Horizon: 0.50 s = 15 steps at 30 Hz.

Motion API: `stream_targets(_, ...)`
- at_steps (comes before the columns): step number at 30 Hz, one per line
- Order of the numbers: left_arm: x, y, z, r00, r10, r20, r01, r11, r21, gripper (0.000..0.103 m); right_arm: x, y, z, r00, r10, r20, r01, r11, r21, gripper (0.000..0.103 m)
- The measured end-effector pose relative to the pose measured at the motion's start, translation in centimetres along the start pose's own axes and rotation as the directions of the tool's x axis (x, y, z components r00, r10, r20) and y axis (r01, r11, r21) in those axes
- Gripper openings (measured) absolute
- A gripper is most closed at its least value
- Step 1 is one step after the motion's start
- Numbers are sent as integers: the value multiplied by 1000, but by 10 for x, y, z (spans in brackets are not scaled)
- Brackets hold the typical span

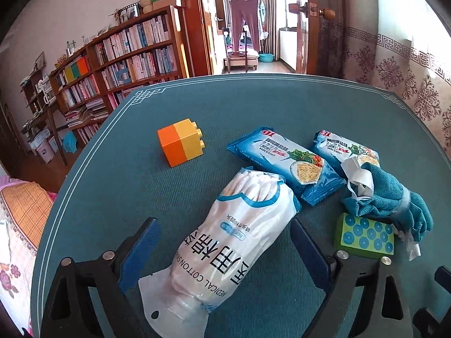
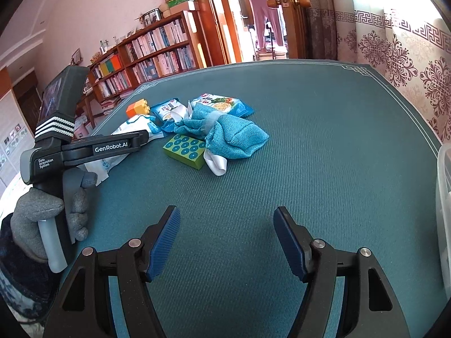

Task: Organize objects
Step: 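Grasp the white cotton-swab bag with the left gripper while the right grasps the teal cloth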

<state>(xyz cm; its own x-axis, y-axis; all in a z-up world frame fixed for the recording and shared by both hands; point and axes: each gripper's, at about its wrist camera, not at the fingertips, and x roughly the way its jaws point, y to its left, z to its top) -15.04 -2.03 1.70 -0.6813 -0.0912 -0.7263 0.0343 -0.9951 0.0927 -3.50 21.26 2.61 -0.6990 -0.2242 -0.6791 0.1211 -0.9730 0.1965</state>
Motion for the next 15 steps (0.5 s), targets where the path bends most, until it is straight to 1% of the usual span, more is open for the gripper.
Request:
stream_targets(2,2,1,-2,1000,-25,-13,25,1000,1,79,0,0,0,1000,0,-2,0,1000,0,70)
stream_targets(6,0,2,-3,999,-45,-12,45,999,-3,75,2,1,0,1000,-3,-11,3,1000,-2,70)
stream_targets(9,-3,4,-3,998,-56,-4,56,998,-12,68,5,1,2,1000,-5,-16,5,1000,-8,70)
stream_targets(11,-5,7,-4,998,-66,2,66,997,-27,61,6,1,5,1000,-14,-14,13,1000,-12,70)
stream_targets(15,-9,12,-4,997,-81,6,81,995,-53,55,7,-3,20,999,-33,11,33,999,-2,70)
